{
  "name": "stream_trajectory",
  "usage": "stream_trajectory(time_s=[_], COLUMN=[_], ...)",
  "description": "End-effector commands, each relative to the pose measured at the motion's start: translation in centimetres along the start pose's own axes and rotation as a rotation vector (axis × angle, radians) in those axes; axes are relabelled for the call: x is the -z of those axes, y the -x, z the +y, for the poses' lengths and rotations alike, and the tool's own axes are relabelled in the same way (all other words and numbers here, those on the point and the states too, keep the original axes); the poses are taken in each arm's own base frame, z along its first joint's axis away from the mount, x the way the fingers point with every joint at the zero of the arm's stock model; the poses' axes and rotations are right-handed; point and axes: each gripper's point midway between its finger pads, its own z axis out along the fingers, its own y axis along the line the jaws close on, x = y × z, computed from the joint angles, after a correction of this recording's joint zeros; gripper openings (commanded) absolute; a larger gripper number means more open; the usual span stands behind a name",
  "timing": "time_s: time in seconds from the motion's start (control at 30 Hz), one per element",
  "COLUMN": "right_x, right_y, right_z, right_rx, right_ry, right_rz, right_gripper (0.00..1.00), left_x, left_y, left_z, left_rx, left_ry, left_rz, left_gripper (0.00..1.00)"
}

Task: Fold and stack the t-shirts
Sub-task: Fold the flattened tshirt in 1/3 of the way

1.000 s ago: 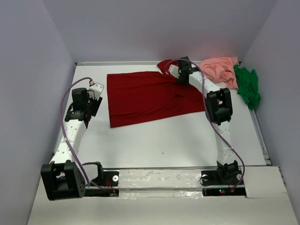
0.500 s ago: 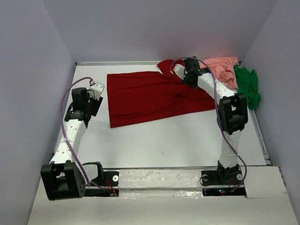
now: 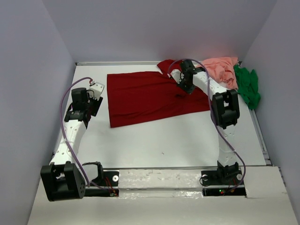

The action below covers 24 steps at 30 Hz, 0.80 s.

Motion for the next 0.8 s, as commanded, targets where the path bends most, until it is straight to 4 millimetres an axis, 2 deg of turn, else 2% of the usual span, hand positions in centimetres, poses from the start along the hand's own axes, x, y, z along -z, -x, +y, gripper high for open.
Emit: stream_trajectory(time_s=[0.0, 0.37, 0.77], right_x=[0.9, -0.1, -0.4], right_y=[1.6, 2.1, 0.6], right_z=[-0.3, 0.5, 2.0], right_rx=[-0.048, -0.061, -0.068], right_ry=[0.031, 0.085, 0.128], right_rz=[-0.052, -0.046, -0.006], right_gripper=[0.00, 0.00, 0.00], left_x=[0.7, 0.6, 0.2], left_y=[2.0, 1.6, 1.7], left_z=[0.6, 0.5, 0.4], left_rx=[0.006, 0.001, 0.003], left_ry=[0.013, 0.013, 0.004], left_rz=[-0.058, -0.053, -0.051], left_gripper=[0.61, 0.61, 0.61])
